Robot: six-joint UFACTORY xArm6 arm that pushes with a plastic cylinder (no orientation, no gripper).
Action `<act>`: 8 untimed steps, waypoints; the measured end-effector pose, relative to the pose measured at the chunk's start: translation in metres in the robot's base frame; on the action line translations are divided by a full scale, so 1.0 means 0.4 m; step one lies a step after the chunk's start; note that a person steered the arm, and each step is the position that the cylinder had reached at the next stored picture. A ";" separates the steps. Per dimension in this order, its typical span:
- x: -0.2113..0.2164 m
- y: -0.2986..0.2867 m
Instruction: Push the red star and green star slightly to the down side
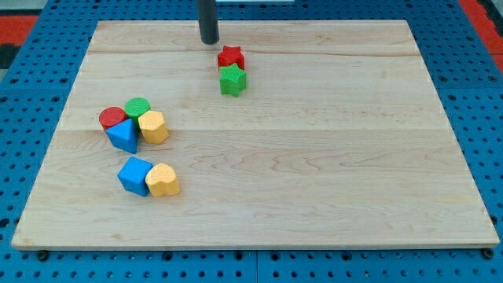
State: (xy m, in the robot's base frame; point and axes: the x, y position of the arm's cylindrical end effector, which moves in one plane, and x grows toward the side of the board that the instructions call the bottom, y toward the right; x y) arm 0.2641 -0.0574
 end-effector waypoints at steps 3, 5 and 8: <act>0.187 0.184; 0.199 0.184; 0.193 0.015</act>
